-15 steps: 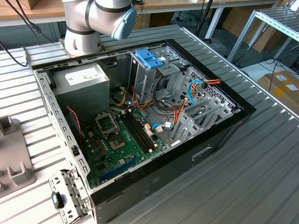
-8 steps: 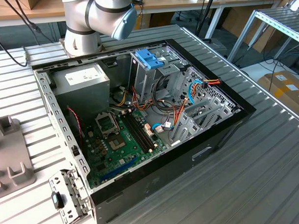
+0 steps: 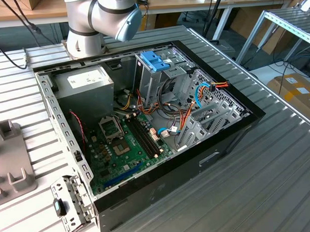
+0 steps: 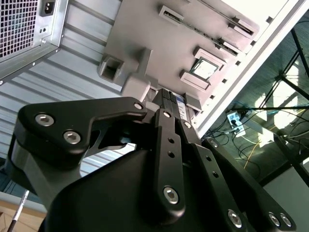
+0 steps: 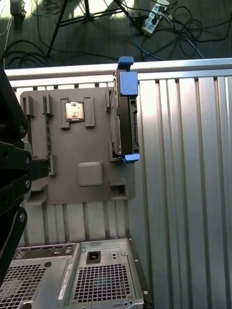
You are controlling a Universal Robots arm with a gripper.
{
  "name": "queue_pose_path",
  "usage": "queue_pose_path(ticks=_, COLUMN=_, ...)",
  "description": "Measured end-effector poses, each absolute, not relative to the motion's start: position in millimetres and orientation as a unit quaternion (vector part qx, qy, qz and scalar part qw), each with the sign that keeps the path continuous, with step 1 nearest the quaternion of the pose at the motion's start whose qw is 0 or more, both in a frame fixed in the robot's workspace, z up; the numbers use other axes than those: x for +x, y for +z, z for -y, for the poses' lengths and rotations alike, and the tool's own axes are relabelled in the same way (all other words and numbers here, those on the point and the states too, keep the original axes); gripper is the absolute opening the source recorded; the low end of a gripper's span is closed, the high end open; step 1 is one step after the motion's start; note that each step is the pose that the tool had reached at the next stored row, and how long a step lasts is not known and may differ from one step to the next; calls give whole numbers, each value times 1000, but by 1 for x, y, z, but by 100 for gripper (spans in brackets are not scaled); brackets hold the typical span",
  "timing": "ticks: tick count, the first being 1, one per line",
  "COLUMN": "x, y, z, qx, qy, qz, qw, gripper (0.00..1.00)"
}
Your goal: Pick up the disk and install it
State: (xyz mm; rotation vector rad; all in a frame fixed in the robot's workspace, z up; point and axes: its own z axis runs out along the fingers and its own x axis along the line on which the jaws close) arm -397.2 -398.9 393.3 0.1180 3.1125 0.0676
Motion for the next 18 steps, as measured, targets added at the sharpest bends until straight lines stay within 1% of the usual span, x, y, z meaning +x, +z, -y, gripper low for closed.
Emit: queue_pose_path(ticks=18, x=-407, y=393, z=399, qx=38, qy=22, qz=-999, qw=13, gripper=11)
